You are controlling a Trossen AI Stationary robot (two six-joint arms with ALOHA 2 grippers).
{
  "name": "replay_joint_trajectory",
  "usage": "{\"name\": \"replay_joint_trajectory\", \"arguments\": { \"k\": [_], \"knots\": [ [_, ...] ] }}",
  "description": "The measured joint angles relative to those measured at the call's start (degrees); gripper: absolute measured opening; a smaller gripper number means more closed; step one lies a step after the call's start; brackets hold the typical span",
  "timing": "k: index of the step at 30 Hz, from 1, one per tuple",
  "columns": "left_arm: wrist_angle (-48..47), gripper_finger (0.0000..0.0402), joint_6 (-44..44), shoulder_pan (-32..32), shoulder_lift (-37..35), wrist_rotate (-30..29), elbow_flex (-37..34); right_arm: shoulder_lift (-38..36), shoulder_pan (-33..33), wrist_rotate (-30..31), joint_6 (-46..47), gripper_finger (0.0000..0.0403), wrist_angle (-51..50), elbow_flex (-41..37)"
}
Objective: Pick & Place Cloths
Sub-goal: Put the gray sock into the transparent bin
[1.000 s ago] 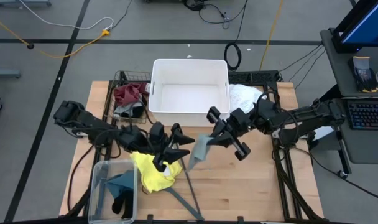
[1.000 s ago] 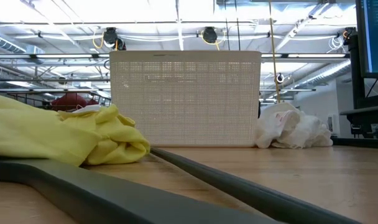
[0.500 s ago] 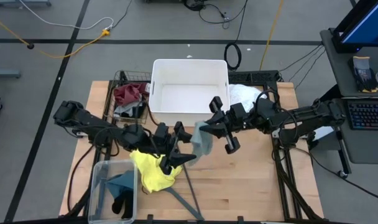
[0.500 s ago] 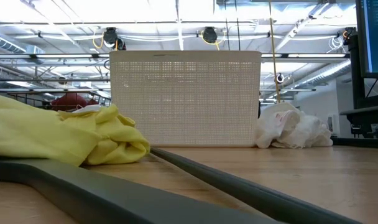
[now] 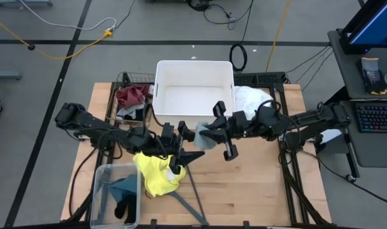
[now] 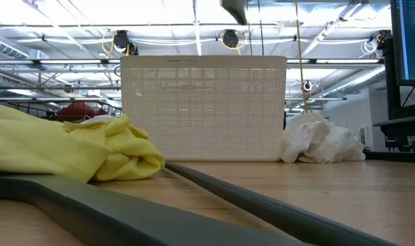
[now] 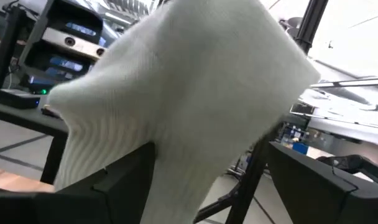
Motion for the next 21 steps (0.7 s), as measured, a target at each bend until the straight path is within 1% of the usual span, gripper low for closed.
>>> {"name": "replay_joint_trajectory", "arguments": {
  "k": [2, 5, 6, 10, 14, 21],
  "knots": [
    [0.05, 0.0312, 0.01, 0.0, 0.0, -0.01, 0.0, -0.05, 0.93, 1.83, -2.63, 0.0004, 0.64, 0.0],
    [0.03, 0.0312, 0.53, 0.0, 0.0, -1.18, 0.0, -0.03, 2.56, 2.12, -6.17, 0.0004, 1.96, -0.02],
    [0.06, 0.0312, 0.64, 0.0, 0.0, -1.34, 0.0, -0.05, 3.15, 3.1, -7.34, 0.0004, 2.11, -0.02],
    [0.05, 0.0312, 0.58, 0.0, 0.0, -1.52, 0.0, -0.05, 5.71, 10.83, -14.39, 0.0004, 1.63, -0.02],
    [0.09, 0.0312, 0.58, -0.15, 0.0, -1.49, 0.0, -0.05, 8.28, 14.93, -21.71, 0.0004, 2.03, -0.02],
    [0.19, 0.0312, 0.55, -0.2, 0.0, -1.04, -0.02, -0.05, 12.2, 24.7, -34.23, 0.0004, 2.8, -0.02]
  ]
}}
